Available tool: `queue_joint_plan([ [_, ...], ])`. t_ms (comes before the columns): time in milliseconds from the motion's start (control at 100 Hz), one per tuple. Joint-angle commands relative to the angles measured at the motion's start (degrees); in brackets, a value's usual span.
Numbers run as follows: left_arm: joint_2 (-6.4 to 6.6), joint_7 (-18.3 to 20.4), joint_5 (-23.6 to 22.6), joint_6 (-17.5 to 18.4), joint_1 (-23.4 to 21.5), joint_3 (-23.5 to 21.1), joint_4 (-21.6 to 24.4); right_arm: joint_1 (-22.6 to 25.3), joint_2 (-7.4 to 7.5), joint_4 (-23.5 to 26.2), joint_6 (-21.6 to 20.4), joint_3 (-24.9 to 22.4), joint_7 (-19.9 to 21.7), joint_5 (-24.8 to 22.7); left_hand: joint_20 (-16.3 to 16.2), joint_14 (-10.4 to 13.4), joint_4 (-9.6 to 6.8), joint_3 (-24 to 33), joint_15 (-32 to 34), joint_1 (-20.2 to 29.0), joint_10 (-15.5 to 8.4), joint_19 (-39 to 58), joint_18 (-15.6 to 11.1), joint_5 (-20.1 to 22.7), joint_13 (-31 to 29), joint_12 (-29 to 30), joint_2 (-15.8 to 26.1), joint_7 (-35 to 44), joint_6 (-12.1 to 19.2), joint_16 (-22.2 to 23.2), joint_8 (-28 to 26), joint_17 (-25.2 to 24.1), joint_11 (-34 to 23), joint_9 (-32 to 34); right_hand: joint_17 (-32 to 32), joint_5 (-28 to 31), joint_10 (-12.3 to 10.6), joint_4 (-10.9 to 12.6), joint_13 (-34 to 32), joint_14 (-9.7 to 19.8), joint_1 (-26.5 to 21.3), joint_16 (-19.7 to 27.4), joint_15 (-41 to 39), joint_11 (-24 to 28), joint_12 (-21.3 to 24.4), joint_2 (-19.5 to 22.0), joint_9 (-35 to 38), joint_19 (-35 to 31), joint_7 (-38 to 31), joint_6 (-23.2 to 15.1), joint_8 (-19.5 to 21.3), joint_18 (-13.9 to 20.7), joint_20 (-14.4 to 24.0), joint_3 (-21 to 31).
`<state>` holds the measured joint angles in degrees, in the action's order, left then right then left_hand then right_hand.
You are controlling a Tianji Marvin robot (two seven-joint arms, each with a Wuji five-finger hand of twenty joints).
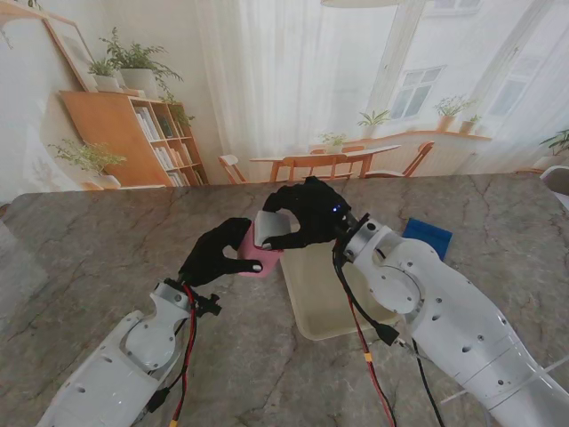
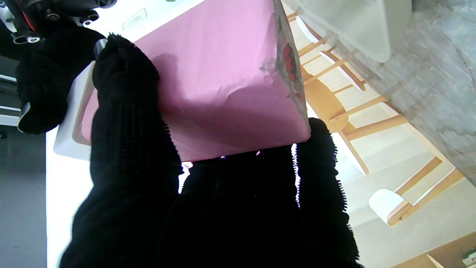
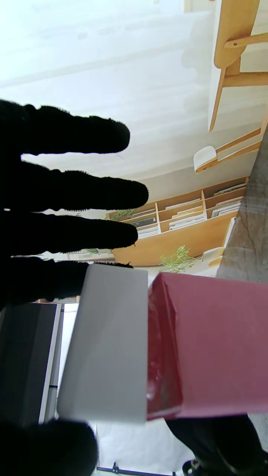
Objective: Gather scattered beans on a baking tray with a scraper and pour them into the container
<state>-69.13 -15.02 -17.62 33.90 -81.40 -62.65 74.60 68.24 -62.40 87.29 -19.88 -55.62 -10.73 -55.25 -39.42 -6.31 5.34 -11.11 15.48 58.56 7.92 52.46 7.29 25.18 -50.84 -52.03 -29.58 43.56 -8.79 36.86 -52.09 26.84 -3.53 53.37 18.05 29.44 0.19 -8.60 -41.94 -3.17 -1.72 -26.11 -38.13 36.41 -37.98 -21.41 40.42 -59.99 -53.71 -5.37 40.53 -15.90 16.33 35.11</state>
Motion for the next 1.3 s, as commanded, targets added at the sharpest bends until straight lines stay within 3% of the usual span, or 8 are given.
queue_joint_plan([
  [0,-0.06,-0.56,0.06,-0.67,-0.18,-0.41,0.53,0.9,0.08,0.52,-0.53,0.04,1.31,-0.45,0.1,4.43,-2.11,14.75,1.17,15.4,-13.08,0.77,-2.59,2.74,-0.85,-3.63,10.83,12.25,12.62,1.24,-4.06,0.24,-8.34,5.96,-1.32,0.23,0.9,3.58,1.5,-0.68,-0.86,-0.31,0.55,-1.45,0.86,4.28,-1.81,-0.1,-5.66,-7.83,1.43,-1.54,0.56,3.25],
  [310,-0.21,-1.04,0.54,-1.79,-0.64,-0.83,1.13,2.3,-0.26,1.4,5.06,0.94,1.44,0.2,0.1,4.27,-2.06,14.8,1.27,15.4,-12.83,0.97,-2.44,2.52,-0.63,-3.72,11.02,12.07,12.3,1.22,-4.17,0.04,-8.33,5.71,-2.32,-4.15,3.69,3.53,3.09,-2.78,1.06,-0.29,1.68,-2.73,0.76,6.84,-3.79,-0.11,-2.48,-1.99,5.32,-2.96,0.69,0.02],
  [660,-0.71,0.06,5.5,-2.0,-0.76,-0.89,0.97,4.73,-0.2,5.2,6.74,-1.32,4.37,2.08,0.13,4.23,-2.08,15.05,1.56,15.37,-12.89,1.16,-2.3,2.85,-0.73,-3.9,10.66,12.1,12.32,1.33,-4.41,0.02,-8.57,6.04,-5.49,-9.83,9.03,3.58,7.69,-5.64,5.6,0.01,6.35,-13.48,4.6,10.28,-9.42,2.76,32.3,9.75,0.01,-4.65,0.25,-2.38],
  [840,-0.79,0.26,6.11,-0.69,-0.68,-0.62,0.8,7.99,0.01,9.62,6.87,-4.97,8.17,5.14,0.38,4.68,-2.06,14.89,1.36,15.4,-13.46,0.82,-2.81,3.18,-1.03,-3.62,10.52,12.21,13.06,1.16,-4.42,0.46,-8.45,6.35,-7.17,-10.7,10.3,3.46,9.73,-6.75,6.48,0.53,9.46,-17.97,6.06,11.12,-10.34,5.29,38.69,10.47,-0.91,-4.75,0.22,-2.63],
  [1000,-0.74,1.33,7.43,1.26,-0.49,0.13,0.67,10.76,0.12,12.28,4.75,-9.04,9.8,8.14,0.6,4.75,-2.13,14.88,1.11,15.4,-13.71,0.46,-2.96,3.71,-1.37,-3.31,10.09,12.44,13.58,0.97,-4.28,0.81,-8.32,6.66,-7.7,-11.16,10.27,3.83,10.19,-6.94,1.16,1.45,12.48,-21.03,7.07,10.88,-10.51,7.33,40.25,10.45,-0.39,-3.93,0.23,-3.32],
  [1190,-0.6,3.57,10.45,3.47,-0.25,1.28,0.71,12.72,0.13,12.75,-2.52,-14.56,10.11,11.86,0.64,4.44,-2.18,15.17,1.11,15.36,-13.57,0.25,-2.57,4.34,-1.73,-3.19,9.6,12.56,13.61,0.98,-4.07,0.9,-8.4,7.22,-7.26,-12.46,8.81,6.28,10.19,-6.02,-14.74,3.25,14.99,-21.65,8.15,8.24,-11.78,7.61,40.66,11.3,0.78,-2.08,-0.18,-5.43],
  [1250,-0.58,4.01,10.98,4.02,-0.1,1.71,0.64,12.76,0.36,12.54,-5.55,-16.13,10.69,11.97,0.62,4.45,-2.13,15.16,1.13,15.38,-13.53,0.23,-2.48,4.41,-1.8,-3.16,9.47,12.57,13.56,1.0,-4.03,0.93,-8.39,7.32,-6.93,-13.82,7.92,7.26,10.28,-5.31,-16.81,4.58,16.14,-21.05,8.58,5.92,-12.85,6.82,40.95,11.72,1.19,-1.56,-0.94,-2.01],
  [1290,-0.56,4.22,11.19,4.36,0.0,1.98,0.58,12.6,0.6,12.38,-7.6,-17.01,11.72,12.28,0.6,4.43,-2.12,15.2,1.16,15.38,-13.47,0.24,-2.43,4.51,-1.88,-3.15,9.45,12.6,13.55,1.01,-4.03,0.97,-8.39,7.38,-6.77,-15.39,7.24,6.91,10.9,-4.68,-15.44,5.94,16.63,-20.41,9.66,2.24,-14.19,5.82,41.51,11.86,1.9,-0.92,-1.96,8.4],
])
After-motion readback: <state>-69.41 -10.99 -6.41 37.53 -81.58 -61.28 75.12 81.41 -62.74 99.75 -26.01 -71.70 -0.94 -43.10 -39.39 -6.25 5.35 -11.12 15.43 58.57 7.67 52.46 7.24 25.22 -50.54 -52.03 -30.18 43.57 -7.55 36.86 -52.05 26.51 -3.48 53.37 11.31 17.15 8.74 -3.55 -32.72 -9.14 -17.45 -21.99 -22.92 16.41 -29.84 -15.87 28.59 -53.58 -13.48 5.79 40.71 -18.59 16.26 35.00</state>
